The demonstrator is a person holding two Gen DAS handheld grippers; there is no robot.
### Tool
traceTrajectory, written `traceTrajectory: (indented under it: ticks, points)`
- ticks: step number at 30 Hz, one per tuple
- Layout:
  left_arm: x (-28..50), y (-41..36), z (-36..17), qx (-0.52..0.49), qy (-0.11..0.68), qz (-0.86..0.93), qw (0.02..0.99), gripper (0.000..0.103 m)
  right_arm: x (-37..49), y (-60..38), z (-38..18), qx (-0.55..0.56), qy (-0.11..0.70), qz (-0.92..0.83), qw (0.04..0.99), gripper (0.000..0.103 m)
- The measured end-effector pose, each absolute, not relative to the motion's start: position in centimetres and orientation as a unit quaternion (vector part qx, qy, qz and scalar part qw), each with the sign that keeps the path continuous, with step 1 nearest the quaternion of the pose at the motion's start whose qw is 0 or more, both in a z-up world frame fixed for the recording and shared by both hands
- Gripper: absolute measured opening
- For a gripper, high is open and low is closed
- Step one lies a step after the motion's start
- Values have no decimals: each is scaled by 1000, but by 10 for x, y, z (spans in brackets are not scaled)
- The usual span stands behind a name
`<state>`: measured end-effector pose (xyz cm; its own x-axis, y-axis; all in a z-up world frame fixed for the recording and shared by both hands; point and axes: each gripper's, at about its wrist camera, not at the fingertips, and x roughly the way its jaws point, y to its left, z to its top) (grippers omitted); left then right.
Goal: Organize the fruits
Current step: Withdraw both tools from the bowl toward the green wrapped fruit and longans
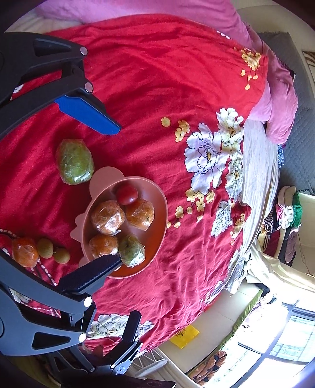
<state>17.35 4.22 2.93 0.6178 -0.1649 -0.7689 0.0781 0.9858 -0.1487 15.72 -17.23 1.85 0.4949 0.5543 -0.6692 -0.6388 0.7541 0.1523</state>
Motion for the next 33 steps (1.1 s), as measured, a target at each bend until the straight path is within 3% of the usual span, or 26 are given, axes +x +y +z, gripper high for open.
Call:
traceTrajectory:
  ticks: [33]
  points:
    - [119,74,12,-56,451,-28,890,93,123,-170,8,-92,380,362,846,89]
